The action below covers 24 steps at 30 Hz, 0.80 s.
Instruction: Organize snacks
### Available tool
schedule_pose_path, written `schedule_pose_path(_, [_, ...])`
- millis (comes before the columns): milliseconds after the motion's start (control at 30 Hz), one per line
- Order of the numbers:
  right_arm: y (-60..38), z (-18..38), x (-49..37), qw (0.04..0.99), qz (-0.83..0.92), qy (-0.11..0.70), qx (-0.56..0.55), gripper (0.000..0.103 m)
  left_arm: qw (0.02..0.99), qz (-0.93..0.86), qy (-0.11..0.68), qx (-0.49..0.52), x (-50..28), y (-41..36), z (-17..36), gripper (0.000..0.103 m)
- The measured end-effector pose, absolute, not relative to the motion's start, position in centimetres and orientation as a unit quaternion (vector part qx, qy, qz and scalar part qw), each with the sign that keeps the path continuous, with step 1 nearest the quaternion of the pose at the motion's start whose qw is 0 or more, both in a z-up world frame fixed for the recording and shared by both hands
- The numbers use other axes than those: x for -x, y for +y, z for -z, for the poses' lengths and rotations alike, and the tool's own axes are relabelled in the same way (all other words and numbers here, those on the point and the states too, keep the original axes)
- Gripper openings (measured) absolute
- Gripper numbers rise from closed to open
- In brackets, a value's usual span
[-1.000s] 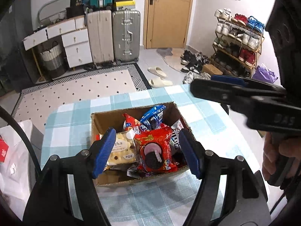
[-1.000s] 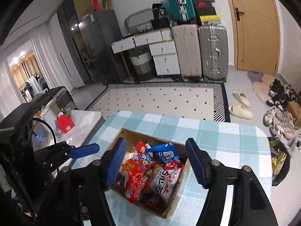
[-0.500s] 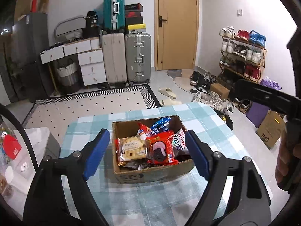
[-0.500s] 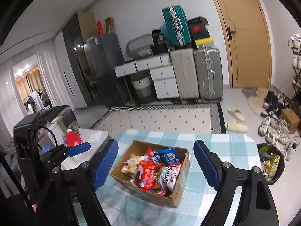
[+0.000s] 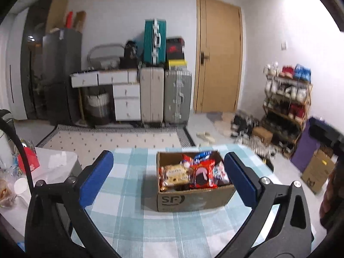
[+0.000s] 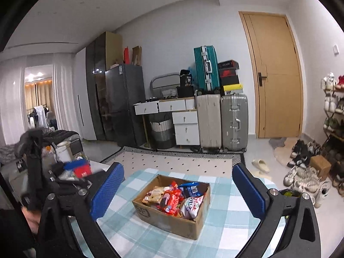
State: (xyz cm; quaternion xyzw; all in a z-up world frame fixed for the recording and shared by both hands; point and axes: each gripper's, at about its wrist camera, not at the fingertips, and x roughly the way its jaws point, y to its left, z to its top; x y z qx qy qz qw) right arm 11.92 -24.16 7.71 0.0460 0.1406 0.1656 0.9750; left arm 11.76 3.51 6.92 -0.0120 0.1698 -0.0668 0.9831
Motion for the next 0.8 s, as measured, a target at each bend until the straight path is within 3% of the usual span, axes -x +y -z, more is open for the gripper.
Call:
schedule_pose_path(167, [-24.6,-5.9,-9.3,0.982,-0.151,0.109,-0.042,0.102,0.991,0.045,0.127,-0.009,-8.2,4.5,-6.4,0.103])
schedule_pose_path(633, [-25.0,4.1,-5.8,0.988,-0.120,0.095,-0.030,0.103,0.995,-0.045,0.089,0.001,-6.5,7.0,3.0,0.103])
schedule_pose_path(800, [-25.2,7.8,-6.3,0.988,-0.104,0.110,-0.033,0.103,0.991,-0.040,0.126,0.003,-7.8,7.2,6.5,0.103])
